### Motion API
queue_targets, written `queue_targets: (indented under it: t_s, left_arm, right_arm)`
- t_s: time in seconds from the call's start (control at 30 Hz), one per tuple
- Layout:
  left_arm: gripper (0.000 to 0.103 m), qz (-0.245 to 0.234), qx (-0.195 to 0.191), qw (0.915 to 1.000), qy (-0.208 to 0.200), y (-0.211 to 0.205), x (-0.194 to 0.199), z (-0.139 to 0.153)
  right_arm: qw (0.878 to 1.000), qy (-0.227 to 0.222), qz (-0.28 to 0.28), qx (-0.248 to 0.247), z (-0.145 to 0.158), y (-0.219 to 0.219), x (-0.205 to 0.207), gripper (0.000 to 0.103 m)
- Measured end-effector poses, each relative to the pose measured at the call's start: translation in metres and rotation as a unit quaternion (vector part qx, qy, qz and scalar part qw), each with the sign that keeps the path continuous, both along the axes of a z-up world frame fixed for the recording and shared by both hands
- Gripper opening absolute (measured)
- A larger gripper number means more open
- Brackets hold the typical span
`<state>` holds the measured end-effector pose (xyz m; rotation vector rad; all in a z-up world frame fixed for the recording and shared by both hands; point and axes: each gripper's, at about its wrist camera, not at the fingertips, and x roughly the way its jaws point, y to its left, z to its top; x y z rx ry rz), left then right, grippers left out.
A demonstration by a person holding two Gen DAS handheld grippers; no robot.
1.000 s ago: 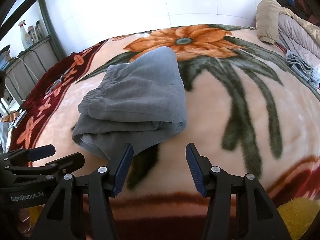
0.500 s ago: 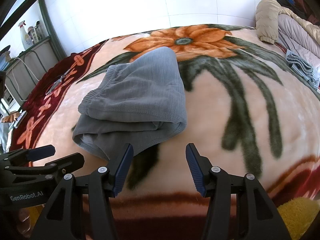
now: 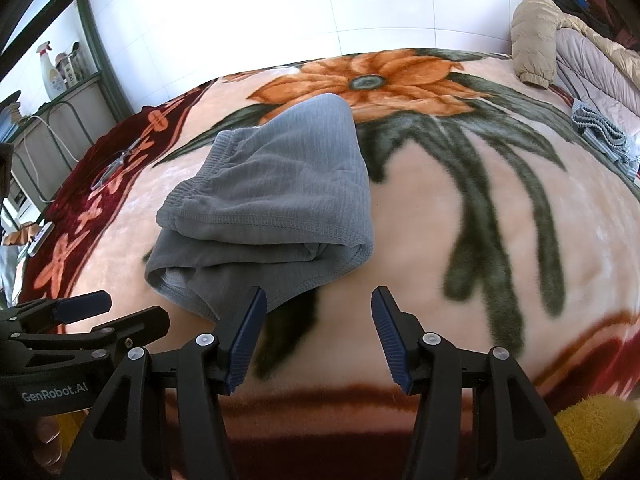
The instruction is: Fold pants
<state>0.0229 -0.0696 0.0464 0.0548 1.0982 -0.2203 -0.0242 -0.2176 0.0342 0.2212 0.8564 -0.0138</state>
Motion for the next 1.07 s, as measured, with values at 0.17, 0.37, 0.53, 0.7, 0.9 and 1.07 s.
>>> queue_targets:
  t_s: [0.17,0.37,0.53,0.7,0.9,1.07]
  left_arm:
    - [0.085,0.001,-0.001,1.0000,0.001,-0.0005,-0.0001,-0.0013]
    - [0.085,0.001,-0.001,1.0000,0.001,-0.0005,-0.0001,-0.0016]
    - [0.085,0.001,-0.001,1.0000,0.001,-0.0007,0.0000,-0.0016]
    - [0.085,0.001,-0.001,1.0000,0.001,-0.0005,0.0006,-0.0010]
    - [0.085,-0.001,-0.001,1.0000,0.003,-0.0038,-0.0011,-0.0043]
    - [0.086,-0.002,0.000,1.0000,0.006,-0.0051,-0.0014,-0.0065]
  right_arm:
    - [1.000,0.000,0.000,0.000,0.0000,-0.0001,-0.0004,0.056]
    - [1.000,0.000,0.000,0.000,0.0001,0.0001,0.0001,0.056]
    - [1.000,0.000,0.000,0.000,0.0001,-0.0002,0.0001,0.056]
    - [1.000,0.000,0.000,0.000,0.0004,0.0004,0.0001,0.056]
    - [1.000,0.001,0.000,0.000,0.0005,0.0003,0.0001,0.056]
    - [1.000,0.002,0.002,-0.001,-0.0011,0.0003,-0.0006,0.056]
